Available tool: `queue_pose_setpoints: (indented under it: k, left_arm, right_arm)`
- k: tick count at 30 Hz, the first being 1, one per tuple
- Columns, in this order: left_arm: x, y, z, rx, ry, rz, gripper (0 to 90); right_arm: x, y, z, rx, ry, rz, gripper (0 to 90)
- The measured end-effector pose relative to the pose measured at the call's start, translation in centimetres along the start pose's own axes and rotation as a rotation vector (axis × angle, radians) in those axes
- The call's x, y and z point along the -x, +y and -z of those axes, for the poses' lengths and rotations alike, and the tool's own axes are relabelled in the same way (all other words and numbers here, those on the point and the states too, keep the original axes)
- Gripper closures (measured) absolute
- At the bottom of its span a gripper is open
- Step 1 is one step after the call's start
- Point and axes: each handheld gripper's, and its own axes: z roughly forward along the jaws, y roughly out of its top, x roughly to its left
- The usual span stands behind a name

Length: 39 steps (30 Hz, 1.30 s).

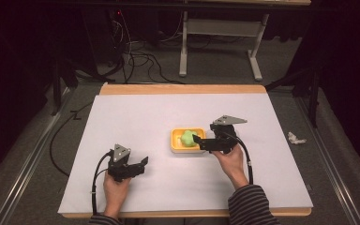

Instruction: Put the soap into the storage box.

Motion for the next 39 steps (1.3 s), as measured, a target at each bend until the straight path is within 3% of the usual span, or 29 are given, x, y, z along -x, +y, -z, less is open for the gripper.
queue_pose_setpoints:
  k: [1,6,11,15,27,29,30,31,34,39]
  left_arm:
    - [0.0,0.0,0.0,0.001,-0.002,0.003,20.3]
    - [0.0,0.0,0.0,-0.001,-0.003,0.003,20.4]
    - [0.0,0.0,0.0,0.002,-0.003,0.002,20.3]
    - [0.0,0.0,0.0,0.003,-0.003,0.001,20.2]
    - [0.0,0.0,0.0,-0.002,0.003,0.002,20.4]
    - [0.0,0.0,0.0,-0.003,0.002,0.001,20.4]
    - [0.0,0.0,-0.1,-0.001,0.004,-0.001,20.4]
    - [0.0,0.0,-0.1,-0.001,0.004,-0.001,20.4]
    - [0.0,0.0,0.0,-0.002,0.003,-0.001,20.4]
    - [0.0,0.0,0.0,-0.003,0.002,-0.002,20.4]
  right_arm:
    - [0.1,0.1,0.6,0.017,0.021,-0.013,13.5]
    - [0.0,0.2,1.9,0.063,0.023,-0.023,11.3]
    - [0.0,0.2,2.5,0.074,0.017,-0.018,10.7]
    - [-0.1,0.1,3.0,0.075,-0.013,0.007,10.6]
    - [0.0,-0.5,5.3,0.123,-0.043,0.018,11.7]
    - [0.1,-0.8,5.7,0.128,-0.057,0.028,14.4]
    - [0.1,-1.2,6.2,0.137,-0.097,0.042,14.7]
    - [0.1,-1.3,6.4,0.135,-0.106,0.05,14.9]
    - [0.3,-1.6,6.9,0.125,-0.105,0.067,15.0]
    - [0.6,-1.9,7.9,0.137,-0.104,0.057,15.0]
